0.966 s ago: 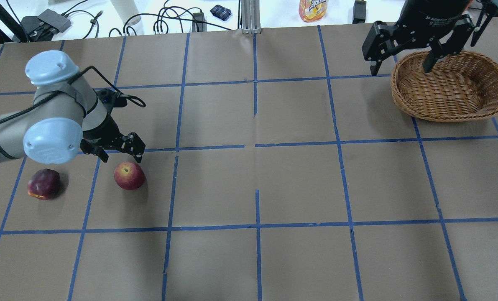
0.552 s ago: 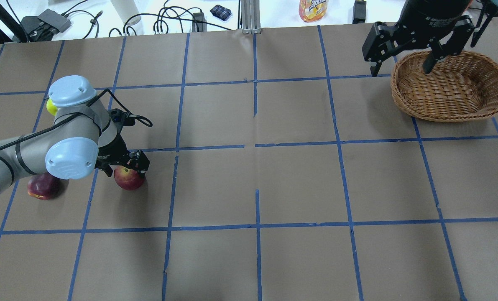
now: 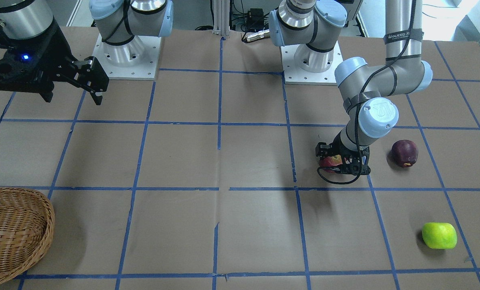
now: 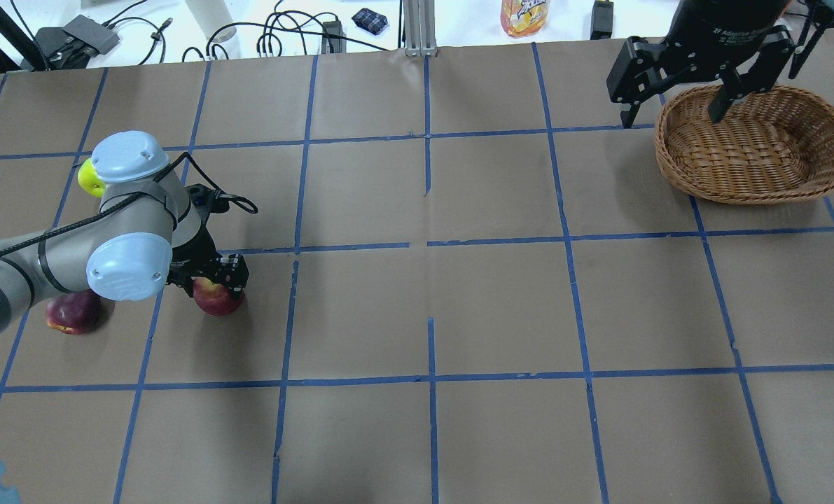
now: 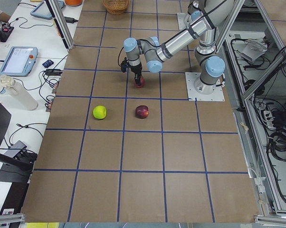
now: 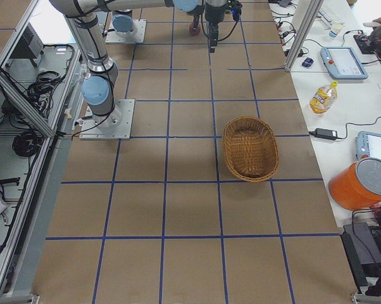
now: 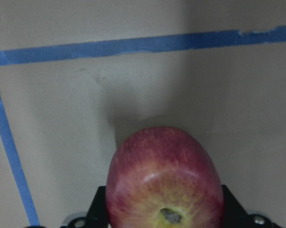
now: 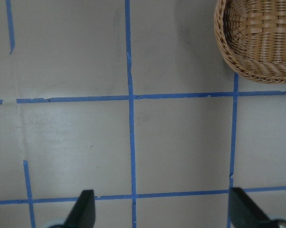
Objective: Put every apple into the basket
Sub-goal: 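Carry the red-yellow apple toward the table center and release it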
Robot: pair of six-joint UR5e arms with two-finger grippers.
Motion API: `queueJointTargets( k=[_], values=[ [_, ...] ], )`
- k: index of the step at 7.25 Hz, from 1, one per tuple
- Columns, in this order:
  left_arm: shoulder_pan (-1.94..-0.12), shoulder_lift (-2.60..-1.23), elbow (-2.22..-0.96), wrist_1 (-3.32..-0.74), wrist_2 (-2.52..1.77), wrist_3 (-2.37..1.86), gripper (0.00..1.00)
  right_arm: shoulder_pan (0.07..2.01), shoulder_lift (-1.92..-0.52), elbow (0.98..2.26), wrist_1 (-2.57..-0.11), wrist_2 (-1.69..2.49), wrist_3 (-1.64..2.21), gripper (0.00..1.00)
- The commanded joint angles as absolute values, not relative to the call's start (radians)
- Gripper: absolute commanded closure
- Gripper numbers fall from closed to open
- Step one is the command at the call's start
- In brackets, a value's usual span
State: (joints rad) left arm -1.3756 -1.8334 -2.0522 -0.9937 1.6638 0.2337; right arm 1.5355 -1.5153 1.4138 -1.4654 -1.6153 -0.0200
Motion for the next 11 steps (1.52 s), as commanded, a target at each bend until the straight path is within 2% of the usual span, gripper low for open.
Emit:
queueJointTargets(
  k=[1, 3, 6, 8, 11],
  values=[
    [-1.429, -1.83, -1.999, -0.999, 1.521, 0.006, 0.8, 1.536, -1.514, 1.414, -1.474, -1.617, -0.025, 0.0],
    [-1.616, -1.87, -1.921, -0.991, 1.496, -0.279, 0.8, 1.536, -1.513, 1.414, -1.477, -1.614, -0.018, 0.0],
    [-1.859, -1.998, -1.757, -0.971, 1.489, -0.663, 0.77, 1.539, -1.509, 1.413, -1.477, -1.614, -0.017, 0.0],
    [-1.891, -2.048, -1.695, -0.974, 1.485, -0.741, 0.71, 1.539, -1.496, 1.414, -1.471, -1.612, -0.034, 0.0],
    [-1.896, -2.101, -1.625, -0.977, 1.439, -0.805, 0.67, 1.542, -1.494, 1.414, -1.474, -1.597, -0.02, 0.0]
  ],
)
